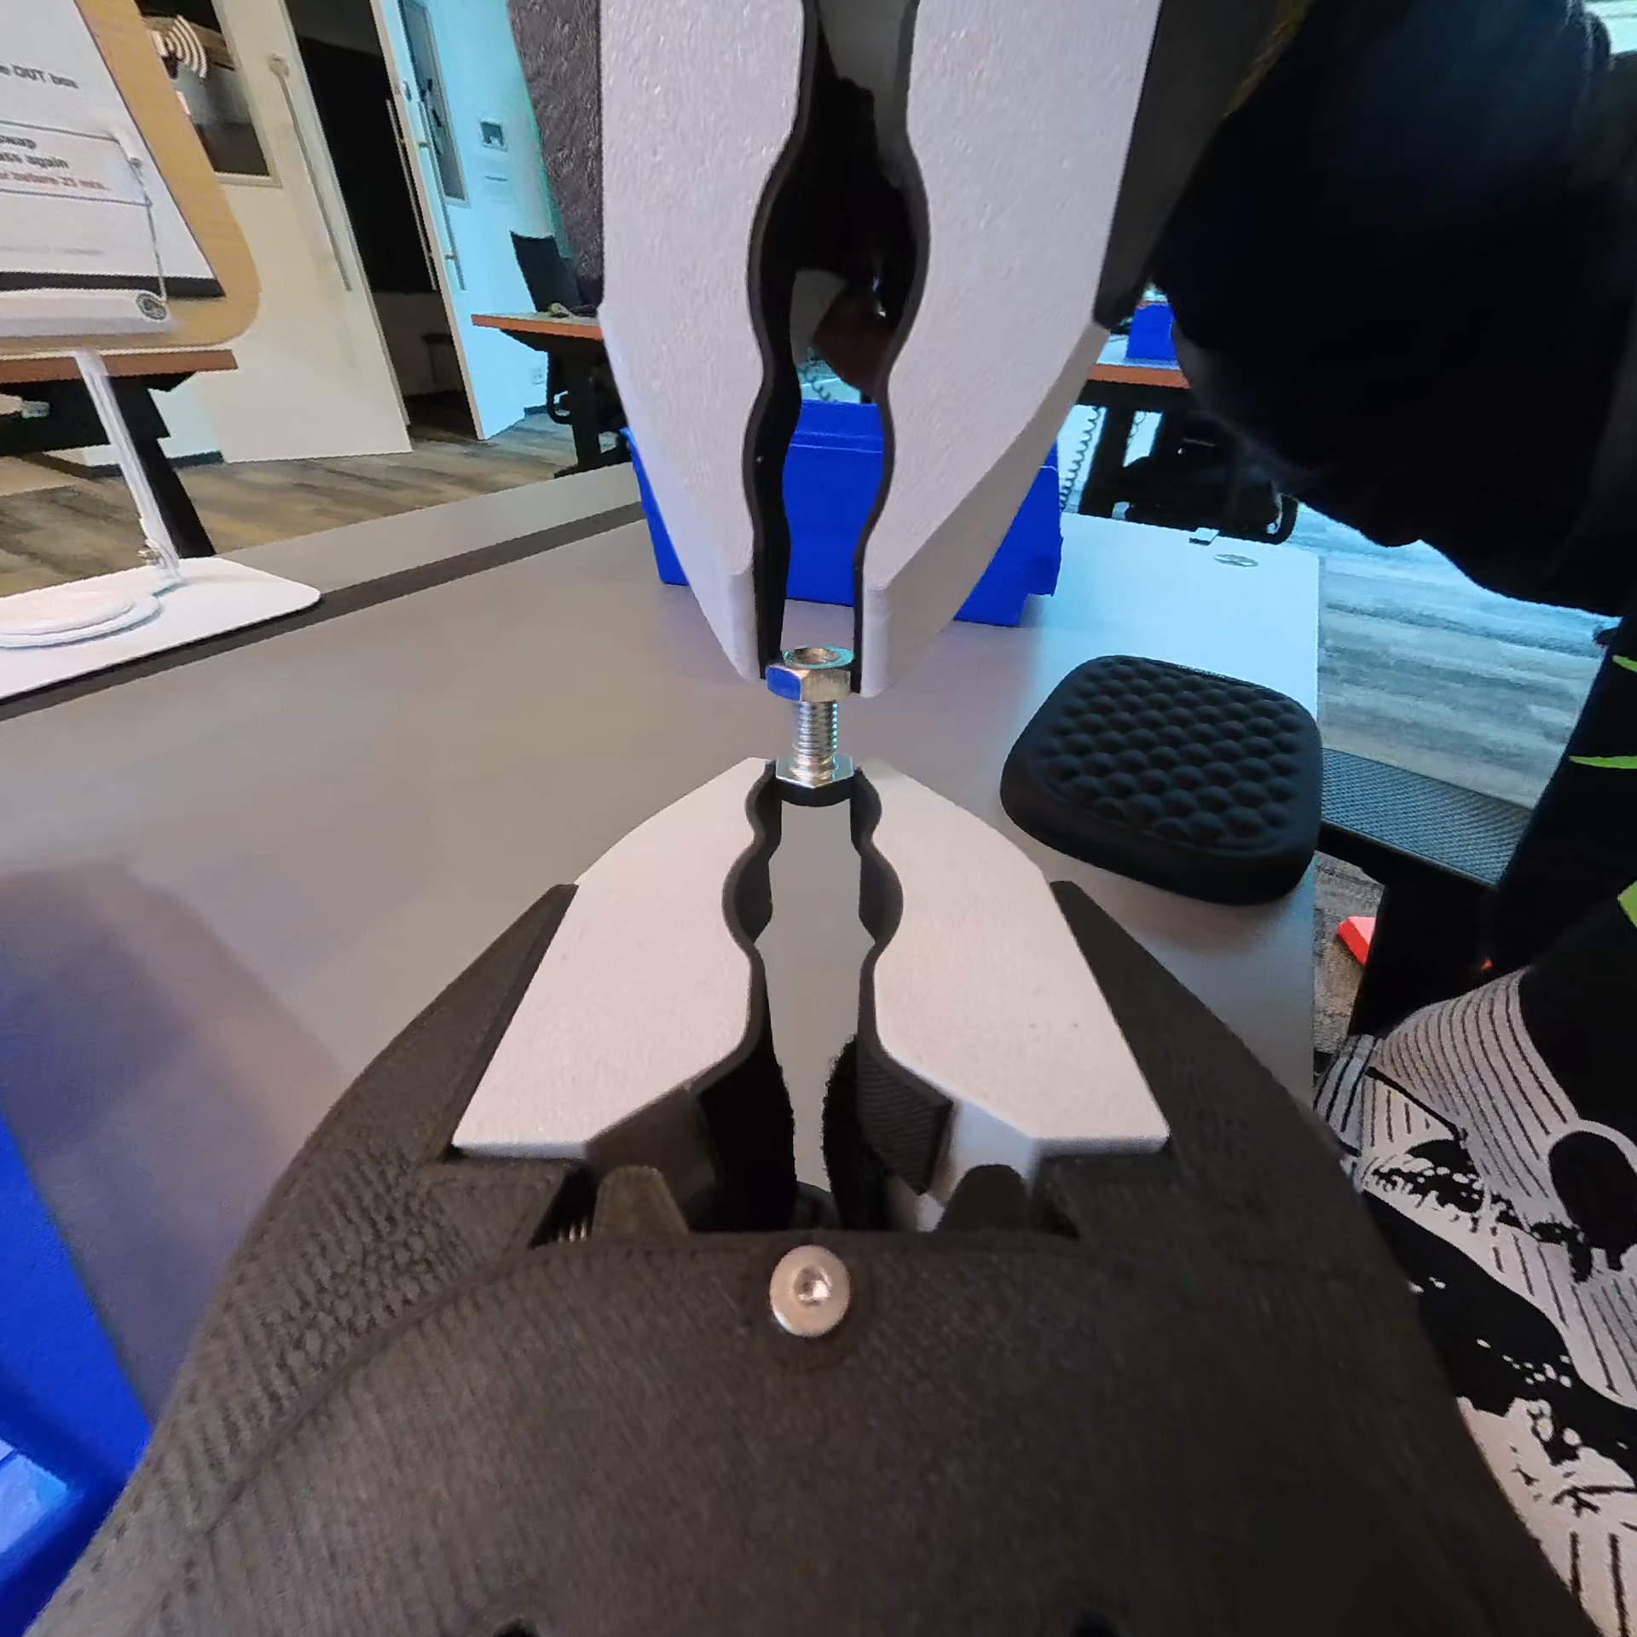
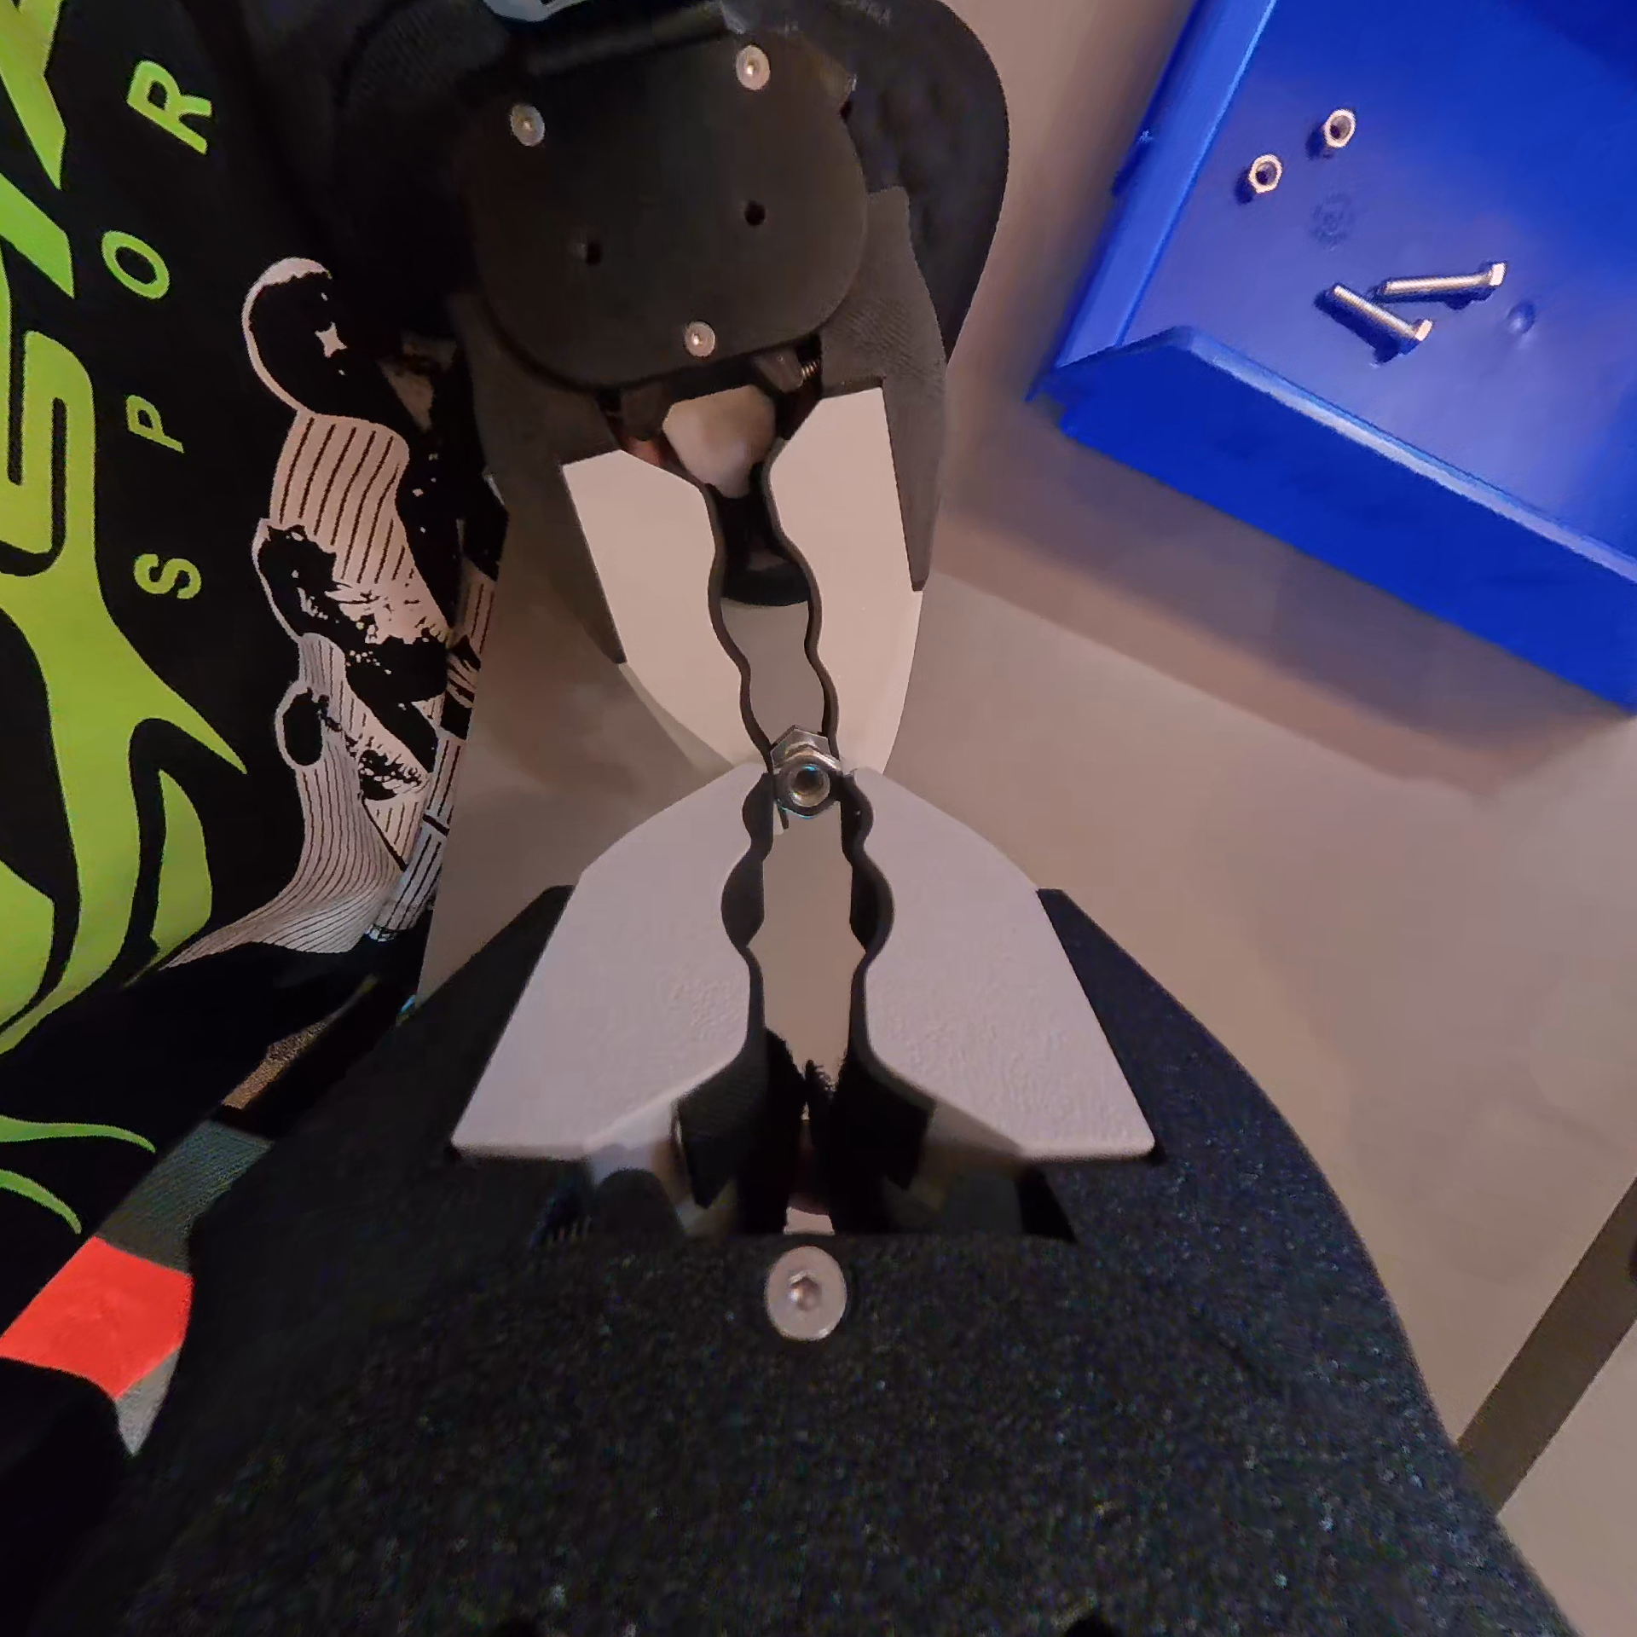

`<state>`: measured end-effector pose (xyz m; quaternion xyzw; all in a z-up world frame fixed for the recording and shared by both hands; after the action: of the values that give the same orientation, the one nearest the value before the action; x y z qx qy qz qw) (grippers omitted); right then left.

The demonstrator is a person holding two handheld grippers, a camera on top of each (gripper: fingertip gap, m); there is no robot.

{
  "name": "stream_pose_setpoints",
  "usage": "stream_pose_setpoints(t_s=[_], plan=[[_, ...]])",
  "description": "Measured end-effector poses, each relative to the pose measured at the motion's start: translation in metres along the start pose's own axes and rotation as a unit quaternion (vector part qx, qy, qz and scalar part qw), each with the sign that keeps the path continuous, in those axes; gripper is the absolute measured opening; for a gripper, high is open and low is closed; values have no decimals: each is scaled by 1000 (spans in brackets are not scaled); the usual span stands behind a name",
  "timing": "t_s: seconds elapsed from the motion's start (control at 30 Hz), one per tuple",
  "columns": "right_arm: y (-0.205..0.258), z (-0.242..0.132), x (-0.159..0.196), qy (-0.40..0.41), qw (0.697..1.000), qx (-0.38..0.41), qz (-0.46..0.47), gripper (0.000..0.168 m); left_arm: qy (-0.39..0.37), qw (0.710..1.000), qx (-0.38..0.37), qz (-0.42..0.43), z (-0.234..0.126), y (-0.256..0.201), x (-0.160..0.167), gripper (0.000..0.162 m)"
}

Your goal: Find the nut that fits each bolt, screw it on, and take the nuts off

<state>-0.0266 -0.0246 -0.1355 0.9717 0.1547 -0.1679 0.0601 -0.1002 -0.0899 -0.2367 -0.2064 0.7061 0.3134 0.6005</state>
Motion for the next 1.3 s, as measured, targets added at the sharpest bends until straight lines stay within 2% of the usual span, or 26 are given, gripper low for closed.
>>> stream_pose_setpoints(t_s=[0.33,0.43,0.53,0.63,0.7,0.8,0.87,0.93,1.03,1.3], plan=[[0,0,-1,-1,1000,6,-14,17,-7,1000,9,-6,-1,1,0,15],[0,-2,-2,-10,1000,8,-13,22,-8,1000,10,-7,-1,1,0,15],[1,-7,2,-46,999,-1,-2,29,-12,1000,11,-8,-1,1,0,15],[1,-7,15,-122,992,-18,20,39,-16,1000,10,-9,-2,2,0,15],[2,-5,26,-199,979,-28,39,41,-18,1000,10,-8,-3,2,0,15],[3,1,44,-329,941,-30,79,35,-21,1000,9,-5,-3,1,-1,15],[3,6,55,-413,901,-40,122,26,-20,1000,8,-4,-3,1,-1,15],[3,15,64,-477,860,-66,168,26,-19,1000,10,-4,-2,1,-1,15],[5,31,70,-509,834,-89,197,37,-17,1000,10,-2,-2,1,-1,15],[10,40,66,-526,828,-71,182,30,-16,1000,10,-2,-2,1,-1,15]])
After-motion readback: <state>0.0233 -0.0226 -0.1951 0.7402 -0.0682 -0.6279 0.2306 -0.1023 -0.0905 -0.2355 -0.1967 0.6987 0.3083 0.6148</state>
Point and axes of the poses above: each gripper's, where its closed fingertips meet, z out along the fingers, x out of its underside, y = z × x across the jaws, the point moved 9 cm from there along -z, back along the fingers, and after that the axes turned 13 degrees about z, right-handed, at the moved point
